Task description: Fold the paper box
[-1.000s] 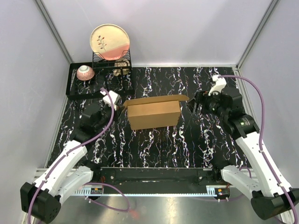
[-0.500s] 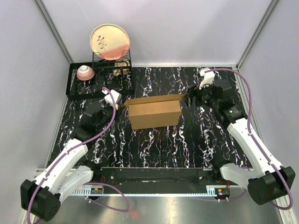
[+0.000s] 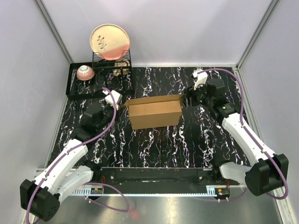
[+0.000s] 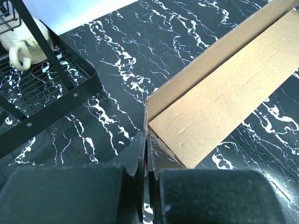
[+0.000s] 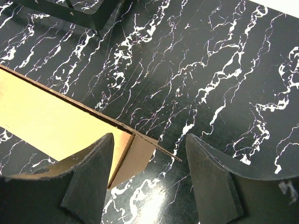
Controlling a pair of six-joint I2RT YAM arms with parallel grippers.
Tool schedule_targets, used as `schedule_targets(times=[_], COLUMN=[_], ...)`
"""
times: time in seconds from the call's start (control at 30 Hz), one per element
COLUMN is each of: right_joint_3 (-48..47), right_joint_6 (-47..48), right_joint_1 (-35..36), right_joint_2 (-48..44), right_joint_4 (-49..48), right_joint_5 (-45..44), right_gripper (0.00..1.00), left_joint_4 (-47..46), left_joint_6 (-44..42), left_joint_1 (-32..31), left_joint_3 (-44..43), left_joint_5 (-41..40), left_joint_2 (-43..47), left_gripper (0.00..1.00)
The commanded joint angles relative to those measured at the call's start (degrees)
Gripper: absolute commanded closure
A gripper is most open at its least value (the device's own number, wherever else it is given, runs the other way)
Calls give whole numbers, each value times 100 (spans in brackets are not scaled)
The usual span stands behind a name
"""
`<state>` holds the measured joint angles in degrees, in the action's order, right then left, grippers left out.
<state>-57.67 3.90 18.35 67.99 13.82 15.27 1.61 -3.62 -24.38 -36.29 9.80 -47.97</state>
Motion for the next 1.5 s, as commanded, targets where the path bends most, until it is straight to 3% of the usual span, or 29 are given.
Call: schedule_targets(times=[0.0, 0.4, 0.57, 0.87, 1.03, 1.2, 1.47], right_joint_3=[28, -16, -305, -561, -500, -342, -429], right_joint_6=[120, -56, -231, -529, -548, -539, -504], right_joint_1=[-7, -7, -15, 2, 2, 20, 20], right_joint_2=[-22, -31, -22, -13, -75, -84, 92], right_joint_4=[-380, -372, -65, 322, 393, 358, 568], right_joint_5=[82, 117, 108, 169, 214, 47, -208], right_gripper=[32, 50, 62, 75, 74, 66, 64], left_joint_4=[112, 129, 208, 217, 217, 217, 235], left_joint_6=[-87, -113, -122, -95, -78, -69, -104], left_joint_1=[-67, -102, -102, -111, -119, -128, -155], left_joint_3=[-106, -115, -194, -273, -273, -317, -326], left_joint_5=[-101, -189, -216, -198, -189, -189, -198], left_joint_2=[33, 24, -37, -160, -222, -257, -257], left_gripper=[100, 100, 100, 100, 100, 100, 100])
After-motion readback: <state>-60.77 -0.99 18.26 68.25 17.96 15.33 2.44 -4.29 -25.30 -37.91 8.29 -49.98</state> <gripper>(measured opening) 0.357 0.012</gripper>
